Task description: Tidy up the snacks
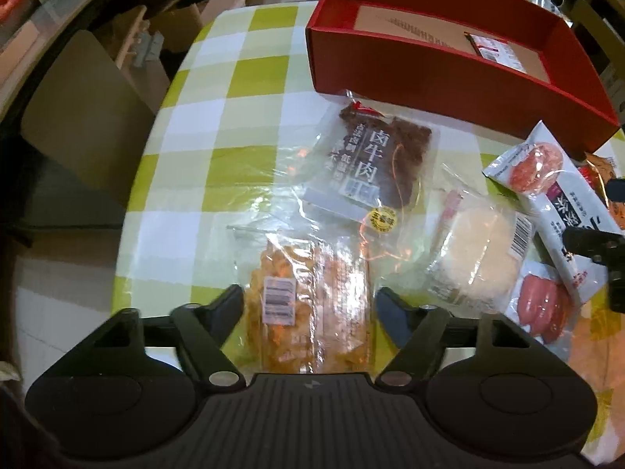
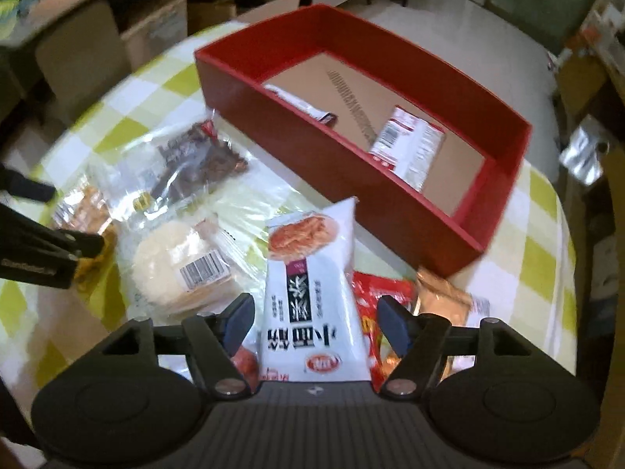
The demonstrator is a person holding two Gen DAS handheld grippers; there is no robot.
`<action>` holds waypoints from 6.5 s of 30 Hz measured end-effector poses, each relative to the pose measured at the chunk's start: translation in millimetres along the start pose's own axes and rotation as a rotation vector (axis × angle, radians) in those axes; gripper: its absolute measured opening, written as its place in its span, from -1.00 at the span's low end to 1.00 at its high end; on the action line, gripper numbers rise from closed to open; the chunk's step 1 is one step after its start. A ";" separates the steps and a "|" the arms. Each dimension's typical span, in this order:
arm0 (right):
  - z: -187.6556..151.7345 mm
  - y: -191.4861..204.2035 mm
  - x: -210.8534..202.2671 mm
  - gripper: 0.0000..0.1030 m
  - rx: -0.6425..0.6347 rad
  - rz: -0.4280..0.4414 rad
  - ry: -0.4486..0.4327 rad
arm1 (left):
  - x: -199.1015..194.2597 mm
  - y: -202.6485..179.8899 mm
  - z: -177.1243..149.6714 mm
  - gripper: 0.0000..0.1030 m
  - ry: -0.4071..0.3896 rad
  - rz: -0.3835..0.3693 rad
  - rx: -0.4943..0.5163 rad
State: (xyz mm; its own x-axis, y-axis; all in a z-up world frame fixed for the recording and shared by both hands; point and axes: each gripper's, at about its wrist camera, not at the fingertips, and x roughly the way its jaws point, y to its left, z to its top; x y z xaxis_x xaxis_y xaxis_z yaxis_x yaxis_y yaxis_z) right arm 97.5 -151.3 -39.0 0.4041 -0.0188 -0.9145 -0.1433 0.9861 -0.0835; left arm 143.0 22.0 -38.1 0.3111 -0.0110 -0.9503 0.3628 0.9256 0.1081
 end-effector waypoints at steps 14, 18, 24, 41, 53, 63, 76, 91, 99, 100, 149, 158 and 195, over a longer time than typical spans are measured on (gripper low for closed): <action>5.0 11.8 32.2 0.16 -0.066 -0.074 0.055 | 31.9 -1.2 -0.2 0.75 0.057 0.028 0.030; 2.0 1.1 27.6 0.10 -0.027 -0.045 0.056 | 28.0 4.0 -1.1 0.58 0.078 -0.005 0.015; 3.7 -9.3 3.3 0.05 0.032 -0.011 0.010 | 16.6 8.6 -5.8 0.56 0.061 -0.008 0.006; -10.9 -10.4 -35.6 0.05 0.083 0.050 -0.050 | -22.6 1.9 -13.7 0.55 -0.015 -0.056 -0.008; -38.5 9.5 -50.3 0.05 0.047 0.066 -0.040 | -32.7 -9.0 -42.5 0.55 0.001 -0.067 0.000; -54.1 9.7 -69.9 0.05 0.062 0.047 -0.064 | -50.8 -32.5 -46.7 0.55 -0.046 -0.065 0.034; -49.9 1.1 -75.1 0.05 0.081 0.022 -0.083 | -57.1 -48.5 -32.0 0.55 -0.098 -0.022 0.054; -25.3 -29.2 -78.5 0.05 0.136 -0.012 -0.126 | -60.5 -62.3 3.0 0.55 -0.151 -0.007 0.061; 1.0 -53.1 -74.1 0.05 0.198 -0.017 -0.156 | -60.7 -71.9 40.7 0.55 -0.189 -0.023 0.052; 5.2 -56.5 -72.2 0.05 0.204 -0.020 -0.158 | -59.5 -73.0 45.5 0.55 -0.193 -0.022 0.051; 74.0 -105.3 -8.5 0.20 0.256 -0.053 -0.154 | -19.1 -68.6 132.2 0.82 -0.207 0.049 0.057; 52.1 -75.6 -26.5 0.21 0.186 -0.047 -0.121 | -8.4 -43.3 97.8 0.82 -0.105 0.031 0.006; 1.0 -68.2 -8.0 0.30 0.239 -0.004 0.066 | 41.5 -55.3 91.5 0.93 0.023 0.060 0.045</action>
State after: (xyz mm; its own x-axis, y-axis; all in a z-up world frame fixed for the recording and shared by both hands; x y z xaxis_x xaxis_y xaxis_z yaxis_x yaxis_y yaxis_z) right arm 104.9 -218.2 -25.6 0.3435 -0.0260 -0.9388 0.0788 0.9969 0.0013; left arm 216.2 -64.3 -56.8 0.3131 0.0530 -0.9483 0.3831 0.9066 0.1771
